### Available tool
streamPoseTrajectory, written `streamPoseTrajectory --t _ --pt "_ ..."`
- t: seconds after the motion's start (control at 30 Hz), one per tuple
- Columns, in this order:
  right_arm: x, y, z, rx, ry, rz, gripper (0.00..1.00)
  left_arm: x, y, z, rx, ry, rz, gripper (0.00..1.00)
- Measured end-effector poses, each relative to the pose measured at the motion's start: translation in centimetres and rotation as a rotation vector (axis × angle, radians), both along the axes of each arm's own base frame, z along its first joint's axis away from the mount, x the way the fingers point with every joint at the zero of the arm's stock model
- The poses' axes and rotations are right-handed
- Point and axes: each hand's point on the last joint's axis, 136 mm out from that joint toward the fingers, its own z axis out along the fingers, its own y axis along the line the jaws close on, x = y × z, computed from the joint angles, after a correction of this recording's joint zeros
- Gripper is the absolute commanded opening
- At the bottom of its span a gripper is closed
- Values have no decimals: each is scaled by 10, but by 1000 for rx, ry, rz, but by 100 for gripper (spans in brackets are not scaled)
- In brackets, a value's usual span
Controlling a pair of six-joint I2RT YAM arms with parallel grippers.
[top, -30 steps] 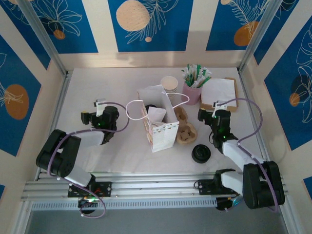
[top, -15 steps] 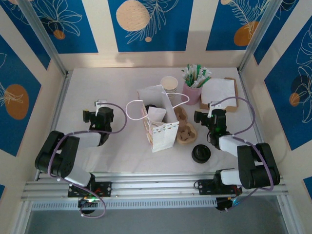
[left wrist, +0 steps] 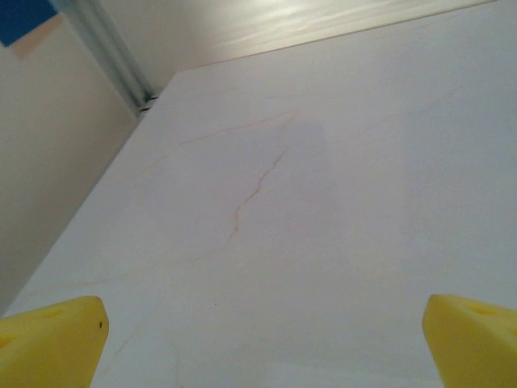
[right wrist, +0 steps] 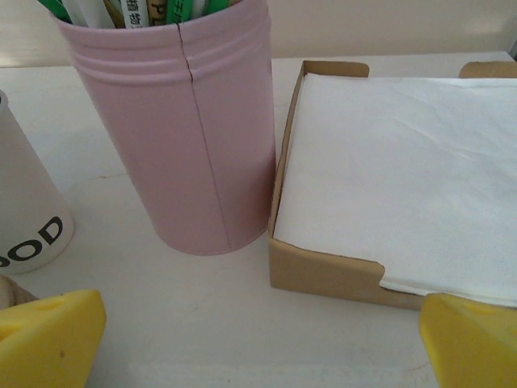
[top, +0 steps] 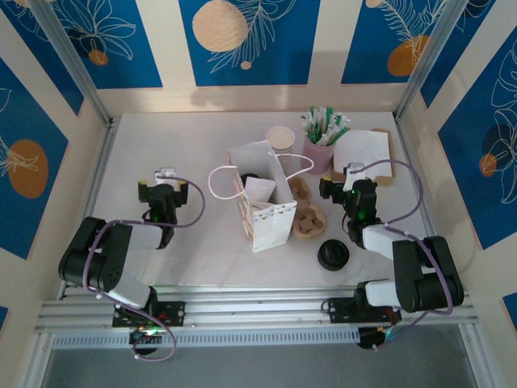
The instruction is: Pack the takeout coffee
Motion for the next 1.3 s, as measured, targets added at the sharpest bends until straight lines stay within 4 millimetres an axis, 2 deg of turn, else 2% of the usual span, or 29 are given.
streamPoseTrajectory --t 0.07,0.17,0.27,0.43,1.3 --pt "2 1 -4 -7 -8 5 99 -1 4 -5 -37 -5 -36 100" --pt "4 1 -21 -16 20 7 99 -5 9 -18 -69 19 -57 100" --pt "4 -2 -30 -15 37 -1 99 -3 7 -18 -88 11 -69 100" --pt "7 -12 -34 -9 32 -33 99 -2 4 -16 -98 3 -80 100" --pt "10 -20 -35 20 42 -66 99 -2 3 -15 -101 -1 -86 100"
